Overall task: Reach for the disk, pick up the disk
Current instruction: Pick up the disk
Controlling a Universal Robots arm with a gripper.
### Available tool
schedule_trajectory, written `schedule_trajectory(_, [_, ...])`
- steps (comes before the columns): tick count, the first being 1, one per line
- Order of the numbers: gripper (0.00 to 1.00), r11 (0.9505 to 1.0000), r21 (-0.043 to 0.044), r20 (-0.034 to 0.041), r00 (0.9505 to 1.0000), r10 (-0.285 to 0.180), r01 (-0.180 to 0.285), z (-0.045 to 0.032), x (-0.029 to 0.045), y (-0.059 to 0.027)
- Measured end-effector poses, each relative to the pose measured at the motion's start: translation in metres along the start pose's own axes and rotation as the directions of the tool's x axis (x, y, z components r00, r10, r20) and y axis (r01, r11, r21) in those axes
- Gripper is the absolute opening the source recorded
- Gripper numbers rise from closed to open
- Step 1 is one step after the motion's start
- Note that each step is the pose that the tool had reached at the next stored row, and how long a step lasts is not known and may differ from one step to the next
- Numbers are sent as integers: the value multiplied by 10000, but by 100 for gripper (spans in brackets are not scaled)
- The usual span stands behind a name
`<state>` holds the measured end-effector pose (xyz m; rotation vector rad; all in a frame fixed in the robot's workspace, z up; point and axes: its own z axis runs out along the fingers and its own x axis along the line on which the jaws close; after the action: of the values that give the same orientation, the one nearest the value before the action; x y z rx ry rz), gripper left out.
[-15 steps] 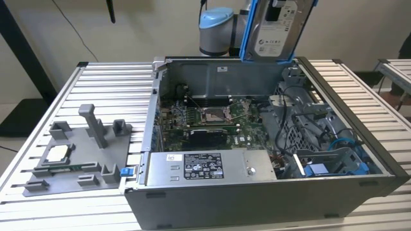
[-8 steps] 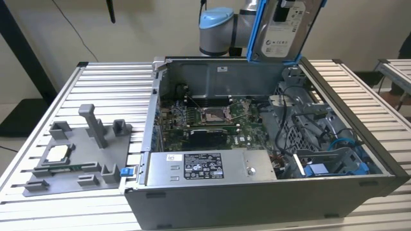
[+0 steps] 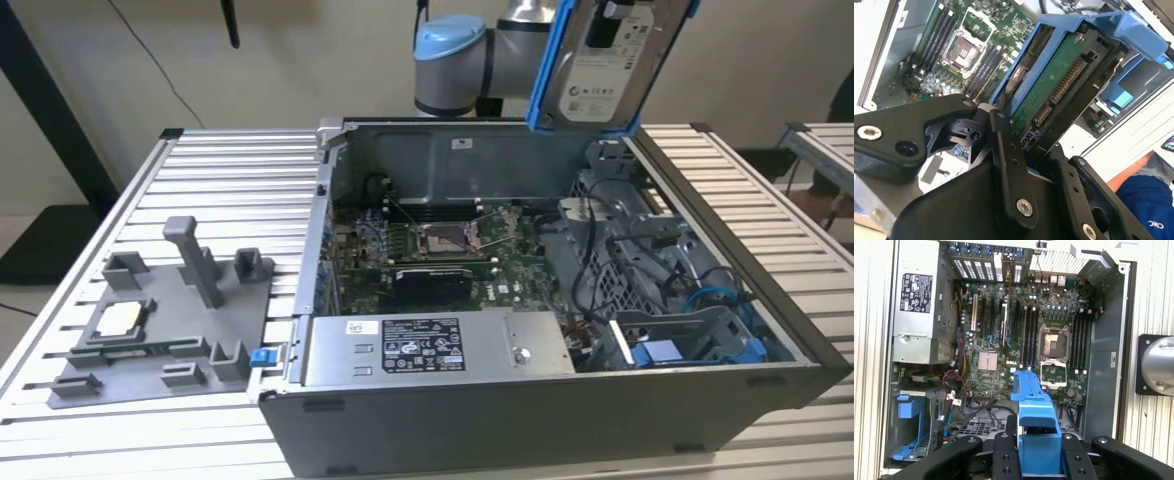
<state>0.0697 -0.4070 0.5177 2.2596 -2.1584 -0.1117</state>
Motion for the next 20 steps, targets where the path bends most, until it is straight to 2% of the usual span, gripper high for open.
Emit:
schedule_trajectory(12, [0, 9999, -108, 8, 10000, 4, -4, -19, 176, -212])
schedule_trajectory(20, [0, 9999, -120, 7, 10000, 5, -5, -28, 300, -264])
